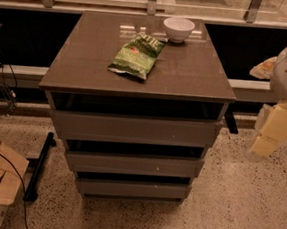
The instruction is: Open middle drawer
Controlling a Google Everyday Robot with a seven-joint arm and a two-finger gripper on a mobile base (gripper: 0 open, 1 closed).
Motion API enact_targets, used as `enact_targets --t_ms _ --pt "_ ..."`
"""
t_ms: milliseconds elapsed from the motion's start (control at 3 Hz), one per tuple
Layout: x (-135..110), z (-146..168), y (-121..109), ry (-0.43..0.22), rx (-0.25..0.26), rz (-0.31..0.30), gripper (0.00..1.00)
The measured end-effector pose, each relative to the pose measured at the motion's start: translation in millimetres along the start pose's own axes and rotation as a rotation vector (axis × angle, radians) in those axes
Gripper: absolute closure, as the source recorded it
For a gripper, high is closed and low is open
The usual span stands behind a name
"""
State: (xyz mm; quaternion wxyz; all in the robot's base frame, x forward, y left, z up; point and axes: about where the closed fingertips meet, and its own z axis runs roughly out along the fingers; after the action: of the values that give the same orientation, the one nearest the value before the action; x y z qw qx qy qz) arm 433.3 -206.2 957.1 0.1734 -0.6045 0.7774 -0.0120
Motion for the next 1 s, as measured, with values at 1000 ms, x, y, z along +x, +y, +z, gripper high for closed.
enact_targets --t_ms 1000 --pt "-4.1 108.7 35.0 -0.238 -0.081 0.054 0.00"
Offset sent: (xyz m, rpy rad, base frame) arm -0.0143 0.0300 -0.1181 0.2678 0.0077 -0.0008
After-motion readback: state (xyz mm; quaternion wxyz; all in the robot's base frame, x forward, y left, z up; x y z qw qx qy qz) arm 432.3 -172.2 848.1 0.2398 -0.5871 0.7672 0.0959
